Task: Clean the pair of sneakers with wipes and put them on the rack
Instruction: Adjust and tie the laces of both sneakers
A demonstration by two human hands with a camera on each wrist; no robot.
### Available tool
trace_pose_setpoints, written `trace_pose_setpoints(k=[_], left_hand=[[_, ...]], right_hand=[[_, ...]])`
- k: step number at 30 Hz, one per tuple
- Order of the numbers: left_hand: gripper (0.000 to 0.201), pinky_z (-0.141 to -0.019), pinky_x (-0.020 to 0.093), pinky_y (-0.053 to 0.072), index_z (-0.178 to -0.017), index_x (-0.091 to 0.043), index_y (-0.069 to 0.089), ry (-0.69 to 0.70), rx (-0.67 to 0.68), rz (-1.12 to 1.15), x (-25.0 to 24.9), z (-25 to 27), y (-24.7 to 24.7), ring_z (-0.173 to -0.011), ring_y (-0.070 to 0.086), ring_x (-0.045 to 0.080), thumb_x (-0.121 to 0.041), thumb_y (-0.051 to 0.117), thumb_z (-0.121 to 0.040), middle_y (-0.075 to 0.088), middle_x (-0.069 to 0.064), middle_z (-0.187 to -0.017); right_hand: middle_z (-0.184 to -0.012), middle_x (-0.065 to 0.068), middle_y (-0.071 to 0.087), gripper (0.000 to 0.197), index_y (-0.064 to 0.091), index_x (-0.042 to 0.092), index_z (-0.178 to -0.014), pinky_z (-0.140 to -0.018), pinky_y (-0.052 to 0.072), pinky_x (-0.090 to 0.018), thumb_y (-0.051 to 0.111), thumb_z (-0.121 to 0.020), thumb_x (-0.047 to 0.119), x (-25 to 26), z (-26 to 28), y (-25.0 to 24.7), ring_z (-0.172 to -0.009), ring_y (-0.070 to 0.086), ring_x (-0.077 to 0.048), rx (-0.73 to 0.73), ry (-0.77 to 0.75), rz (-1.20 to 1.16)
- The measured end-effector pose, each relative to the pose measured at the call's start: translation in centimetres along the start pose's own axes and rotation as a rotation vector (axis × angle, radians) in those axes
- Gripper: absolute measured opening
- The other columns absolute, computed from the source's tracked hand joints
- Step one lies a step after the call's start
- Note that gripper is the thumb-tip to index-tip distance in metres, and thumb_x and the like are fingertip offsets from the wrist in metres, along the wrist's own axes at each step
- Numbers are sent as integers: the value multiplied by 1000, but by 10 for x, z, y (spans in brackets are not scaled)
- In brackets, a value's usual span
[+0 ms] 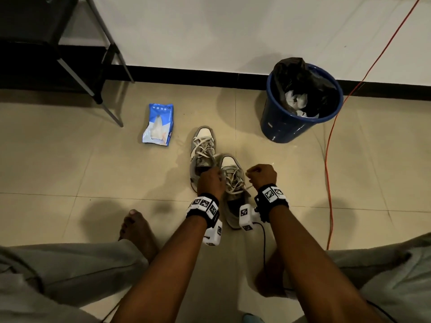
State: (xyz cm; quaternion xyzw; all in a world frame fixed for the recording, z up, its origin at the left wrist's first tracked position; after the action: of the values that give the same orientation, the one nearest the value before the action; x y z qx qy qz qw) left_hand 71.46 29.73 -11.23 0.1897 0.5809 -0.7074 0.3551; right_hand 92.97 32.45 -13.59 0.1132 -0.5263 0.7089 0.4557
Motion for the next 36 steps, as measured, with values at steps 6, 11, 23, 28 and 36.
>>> trace_pose_setpoints(k=[6,11,23,28,36], left_hand=[[18,-85,42,56,-101,-8,76,59,87,-61,6,-17,24,-96,68,34,-9,69,-84,74,15,-100],[13,-76,36,57,-92,-17,76,72,40,18,14,-21,23,-86,70,24,-12,73,-81,75,4,-89],[18,-78,40,50,-110,-5,54,48,37,79,17,-17,21,-94,65,36,-13,55,-95,69,14,-102],[17,-79,45,55,-106,-12,56,-5,43,180,33,-17,28,-89,69,29,-24,59,-94,72,8,-98],[16,-74,41,57,-93,-21,71,-32,104,57,33,-29,31,-85,69,28,-32,63,-87,74,7,-90]], right_hand=[[-83,-6,73,10,77,16,-82,-85,54,-33,76,-73,12,-11,-13,36,-86,67,-23,204,21,88],[-74,-3,70,9,74,17,-76,-77,54,-30,81,-72,14,-17,-12,36,-77,68,-21,152,-53,-36],[-91,-9,70,6,62,12,-87,-70,39,-25,61,-83,8,-12,-8,28,-85,60,-27,36,-136,75],[-80,-3,71,6,67,16,-81,-72,50,-28,73,-79,17,-13,-9,30,-79,67,-23,79,-137,1],[-84,-6,71,7,67,11,-87,-68,41,-23,69,-83,16,-9,-3,32,-78,62,-22,53,-200,17]])
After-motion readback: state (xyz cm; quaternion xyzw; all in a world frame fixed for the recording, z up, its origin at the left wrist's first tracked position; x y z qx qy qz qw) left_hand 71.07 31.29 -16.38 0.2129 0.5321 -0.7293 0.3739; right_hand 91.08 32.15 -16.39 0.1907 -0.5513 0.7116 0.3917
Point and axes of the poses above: each hand's wrist, its own z-axis away from the middle knuckle, its own y-axis out of the palm, x = y × z, the point moved 10 cm from there along -z, towards the middle knuckle
